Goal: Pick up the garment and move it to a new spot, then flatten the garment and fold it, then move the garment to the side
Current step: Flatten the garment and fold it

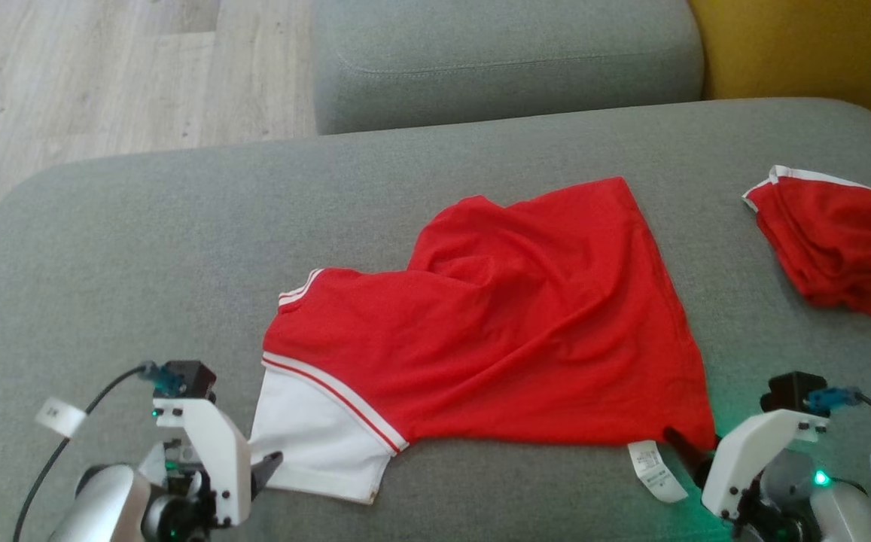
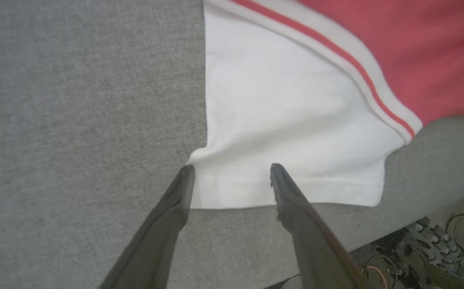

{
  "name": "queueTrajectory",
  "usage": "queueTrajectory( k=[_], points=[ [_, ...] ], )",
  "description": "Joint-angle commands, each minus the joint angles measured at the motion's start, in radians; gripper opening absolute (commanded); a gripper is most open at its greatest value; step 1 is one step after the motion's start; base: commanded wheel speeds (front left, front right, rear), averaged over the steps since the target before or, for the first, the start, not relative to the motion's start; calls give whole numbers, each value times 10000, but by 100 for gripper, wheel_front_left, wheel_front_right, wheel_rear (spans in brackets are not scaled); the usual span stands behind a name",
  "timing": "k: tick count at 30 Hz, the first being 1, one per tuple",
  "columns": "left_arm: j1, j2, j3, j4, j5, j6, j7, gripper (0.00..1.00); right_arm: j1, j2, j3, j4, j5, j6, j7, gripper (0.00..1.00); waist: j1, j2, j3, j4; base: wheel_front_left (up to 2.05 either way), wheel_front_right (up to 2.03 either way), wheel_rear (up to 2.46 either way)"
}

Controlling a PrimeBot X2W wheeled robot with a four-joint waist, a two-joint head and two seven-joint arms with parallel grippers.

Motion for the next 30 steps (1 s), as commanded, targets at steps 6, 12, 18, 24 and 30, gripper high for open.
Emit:
queueTrajectory(
  k=[6,12,18,24,30],
  points=[
    [-1003,475,339,251,254,211,-140,100,-617,-48,510,122,167,67,-200,100,0,0,62,-108,0,0,0],
    [-919,581,207,426,-46,51,532,100,-629,-32,796,371,410,67,-338,100,0,0,100,-123,0,0,0],
    [-863,430,72,486,-420,-145,682,100,-751,-84,1118,614,754,67,-395,91,0,0,204,-117,0,0,0],
    [-966,392,15,373,-765,-295,434,0,-935,-283,1461,464,1208,67,-1123,0,0,0,238,-102,0,0,0],
    [-1072,557,302,-514,-1220,-360,-182,0,-1050,-787,1624,-247,1685,67,-2485,0,0,0,114,-86,0,0,0]
  ],
)
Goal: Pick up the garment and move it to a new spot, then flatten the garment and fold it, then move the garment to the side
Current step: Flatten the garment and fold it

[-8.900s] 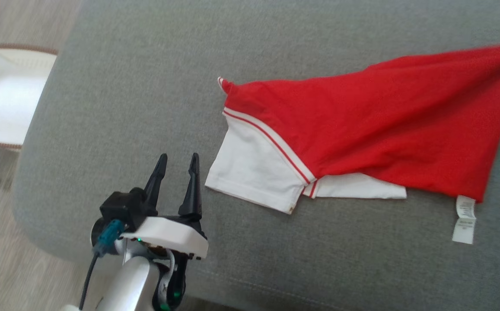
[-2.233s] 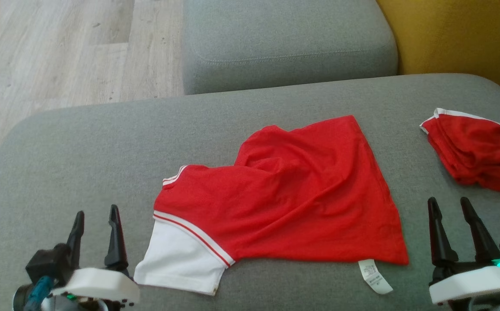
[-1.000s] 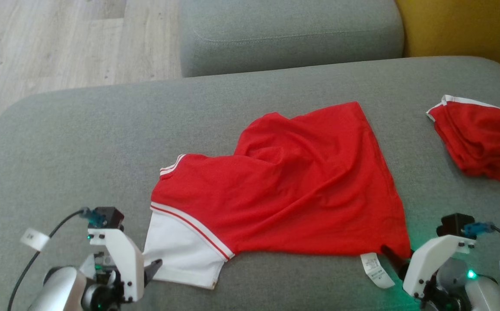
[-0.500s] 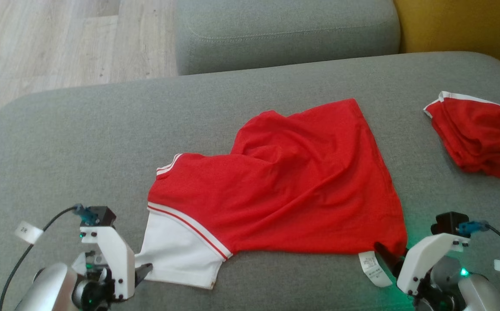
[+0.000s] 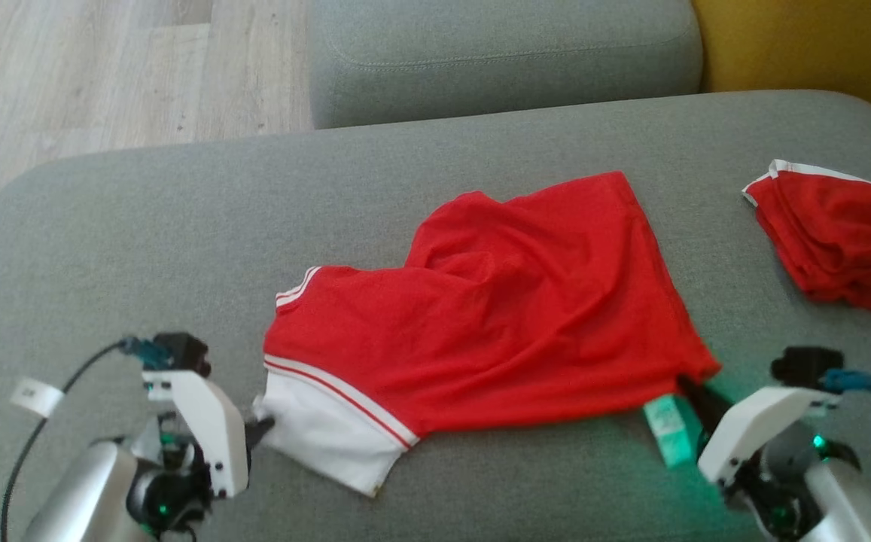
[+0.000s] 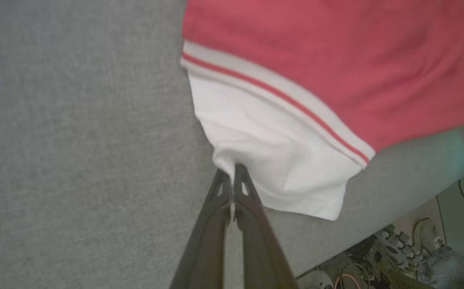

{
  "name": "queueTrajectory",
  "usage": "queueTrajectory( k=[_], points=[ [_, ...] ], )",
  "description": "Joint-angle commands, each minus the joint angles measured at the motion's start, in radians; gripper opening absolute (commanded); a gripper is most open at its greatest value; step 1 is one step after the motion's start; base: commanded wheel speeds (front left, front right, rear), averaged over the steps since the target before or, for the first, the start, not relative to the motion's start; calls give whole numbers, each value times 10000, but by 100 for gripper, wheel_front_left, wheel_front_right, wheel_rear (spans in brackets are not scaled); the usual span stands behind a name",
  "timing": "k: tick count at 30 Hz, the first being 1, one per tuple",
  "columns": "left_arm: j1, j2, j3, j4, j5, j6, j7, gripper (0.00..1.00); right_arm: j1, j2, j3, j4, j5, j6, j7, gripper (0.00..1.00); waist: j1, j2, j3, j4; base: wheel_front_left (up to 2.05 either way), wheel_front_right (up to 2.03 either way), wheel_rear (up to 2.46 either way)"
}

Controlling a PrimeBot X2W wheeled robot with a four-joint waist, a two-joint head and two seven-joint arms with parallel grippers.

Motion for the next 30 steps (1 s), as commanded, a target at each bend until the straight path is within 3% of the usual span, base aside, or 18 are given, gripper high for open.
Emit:
queueTrajectory(
  k=[1,6,11,19,30],
  points=[
    [-757,344,692,-926,-252,-28,-383,0,-592,-409,193,-979,503,67,-546,0,0,0,19,21,0,0,0],
    [-1514,355,973,-1377,-178,48,-887,0,-1382,-775,292,-1928,1198,67,-908,0,0,0,442,20,0,0,0],
    [-3841,5,1071,-1195,333,313,-1564,0,-3729,-1426,443,-2176,2039,67,-887,0,0,0,1717,50,0,0,0],
    [-8962,-934,1608,856,777,575,-3647,0,-8675,-2047,718,-704,2564,67,-1583,0,0,0,3725,157,0,0,0],
    [-14211,-1487,2412,3572,742,715,-6418,0,-13691,-2158,1565,738,3624,67,-3013,0,0,0,4354,149,0,0,0]
  ],
)
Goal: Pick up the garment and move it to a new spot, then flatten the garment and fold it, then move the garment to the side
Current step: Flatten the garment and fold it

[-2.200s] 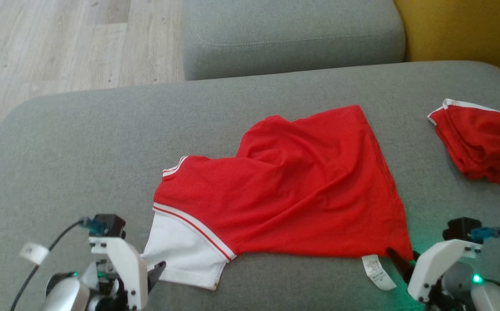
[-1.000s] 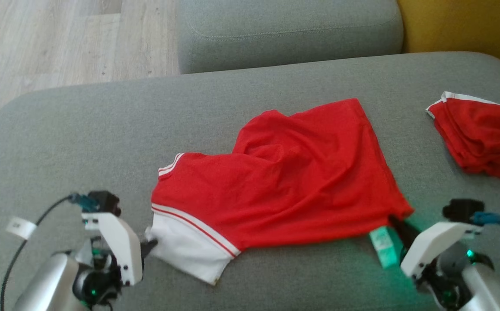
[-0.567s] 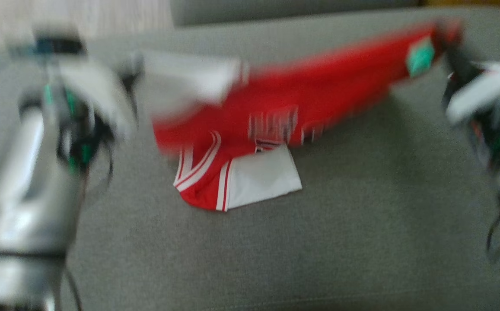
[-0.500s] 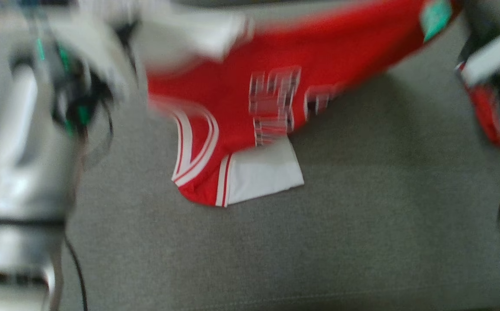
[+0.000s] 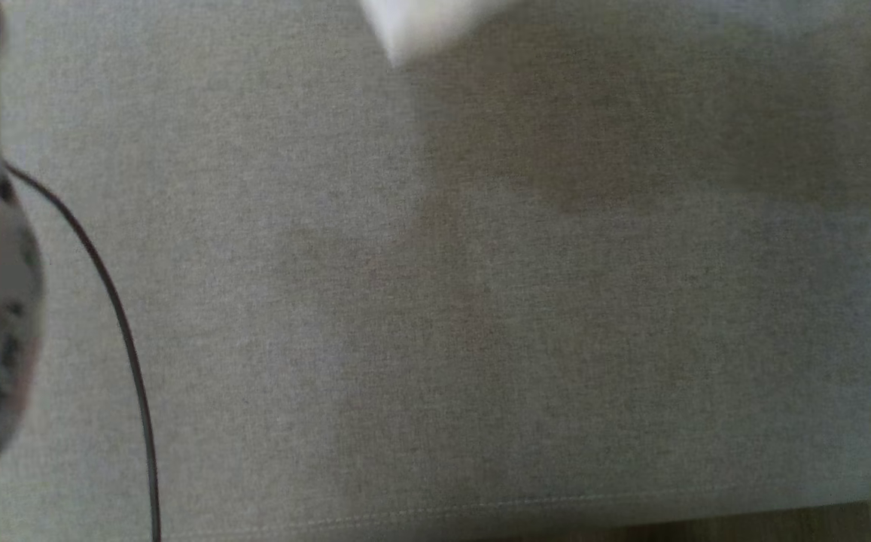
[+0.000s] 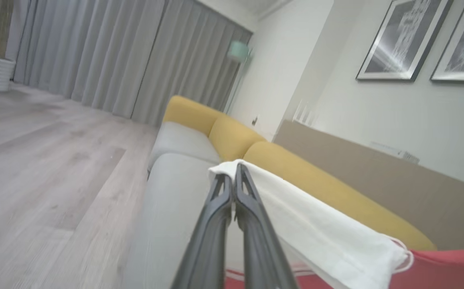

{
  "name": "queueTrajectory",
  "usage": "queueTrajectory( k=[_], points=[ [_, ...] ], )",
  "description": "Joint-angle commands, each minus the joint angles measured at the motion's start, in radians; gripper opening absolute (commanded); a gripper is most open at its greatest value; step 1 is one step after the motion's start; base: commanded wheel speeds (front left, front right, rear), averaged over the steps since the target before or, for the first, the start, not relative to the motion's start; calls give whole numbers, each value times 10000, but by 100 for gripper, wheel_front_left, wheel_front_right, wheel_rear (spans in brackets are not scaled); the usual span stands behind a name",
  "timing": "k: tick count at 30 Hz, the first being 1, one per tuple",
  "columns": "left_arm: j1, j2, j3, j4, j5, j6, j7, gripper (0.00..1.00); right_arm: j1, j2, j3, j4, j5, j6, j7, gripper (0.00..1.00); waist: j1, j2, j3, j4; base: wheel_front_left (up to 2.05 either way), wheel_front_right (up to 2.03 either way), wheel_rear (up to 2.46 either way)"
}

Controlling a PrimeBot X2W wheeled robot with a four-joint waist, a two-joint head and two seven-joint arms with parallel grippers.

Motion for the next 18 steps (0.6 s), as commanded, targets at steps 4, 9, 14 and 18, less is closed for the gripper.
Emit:
queueTrajectory(
  k=[4,9,14,18],
  points=[
    [-1402,278,56,525,-58,-235,-302,0,-1003,-240,681,-301,487,67,-180,0,-2,1,43,72,0,0,0],
    [-646,329,-420,1768,73,-542,3,0,122,-715,2192,-366,1018,67,166,0,-2,1,-565,311,0,0,0],
    [1289,510,-1226,2580,84,-772,863,0,2519,-1144,3676,-512,1931,67,540,0,-2,1,-1692,472,0,0,0],
    [3276,817,-2278,1889,-483,-785,1973,0,4438,-1450,4723,-802,2600,67,871,0,-2,1,-2752,478,0,0,0]
  ],
)
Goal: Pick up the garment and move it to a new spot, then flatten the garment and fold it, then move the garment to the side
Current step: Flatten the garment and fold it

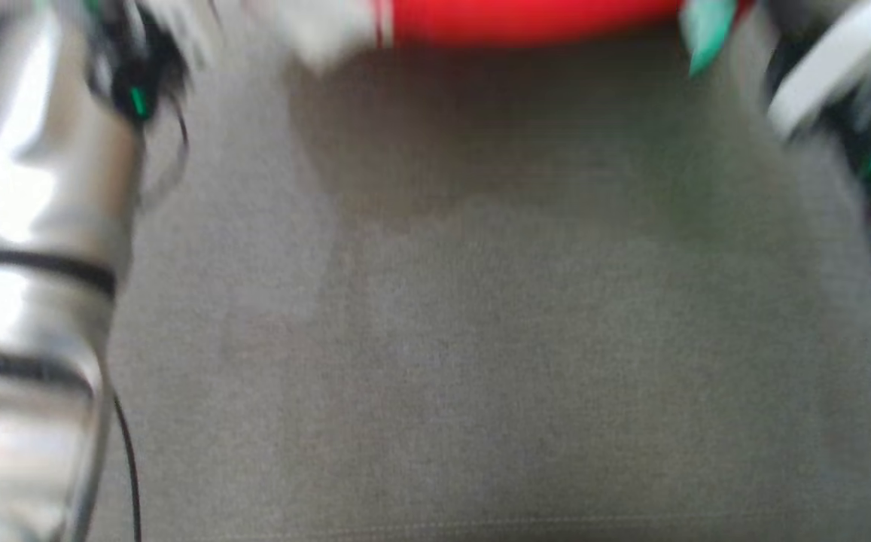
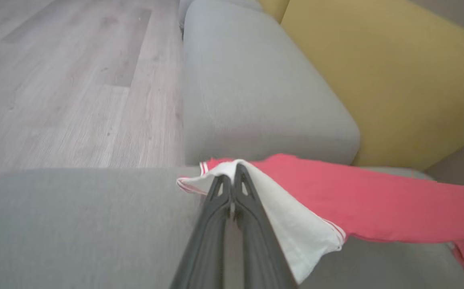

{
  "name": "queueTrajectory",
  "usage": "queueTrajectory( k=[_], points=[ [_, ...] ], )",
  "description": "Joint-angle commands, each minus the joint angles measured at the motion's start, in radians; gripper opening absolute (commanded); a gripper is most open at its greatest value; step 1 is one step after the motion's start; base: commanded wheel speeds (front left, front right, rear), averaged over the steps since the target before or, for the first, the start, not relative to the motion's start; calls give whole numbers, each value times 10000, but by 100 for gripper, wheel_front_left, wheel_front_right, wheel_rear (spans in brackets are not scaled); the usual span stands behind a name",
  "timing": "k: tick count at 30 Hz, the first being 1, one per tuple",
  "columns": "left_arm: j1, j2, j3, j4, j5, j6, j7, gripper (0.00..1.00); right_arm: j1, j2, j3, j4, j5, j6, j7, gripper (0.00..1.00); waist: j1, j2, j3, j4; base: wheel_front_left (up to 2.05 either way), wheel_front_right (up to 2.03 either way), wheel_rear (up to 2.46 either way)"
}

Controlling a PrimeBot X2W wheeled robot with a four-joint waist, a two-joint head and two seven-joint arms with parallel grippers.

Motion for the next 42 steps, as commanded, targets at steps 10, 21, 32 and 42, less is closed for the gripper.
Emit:
queueTrajectory(
  k=[10,21,32,42],
  points=[
    [3977,2804,-2456,-4188,-2611,-56,4968,0,2906,-1362,1901,-1089,1064,67,2173,0,0,0,-2634,63,0,0,0],
    [6922,5384,-3158,-8988,-4893,621,9394,0,4282,-3127,2979,-2356,1165,67,4357,0,0,0,-3059,-73,0,0,0],
    [8330,6599,-2845,-12094,-5973,2288,10557,0,4857,-4263,3021,-3487,1464,67,5882,0,0,0,-3019,-390,0,0,0],
    [7144,5936,-2300,-11301,-6222,2815,10521,0,4143,-3194,2160,-2545,2437,67,6635,0,0,0,-2524,-686,0,0,0]
  ],
)
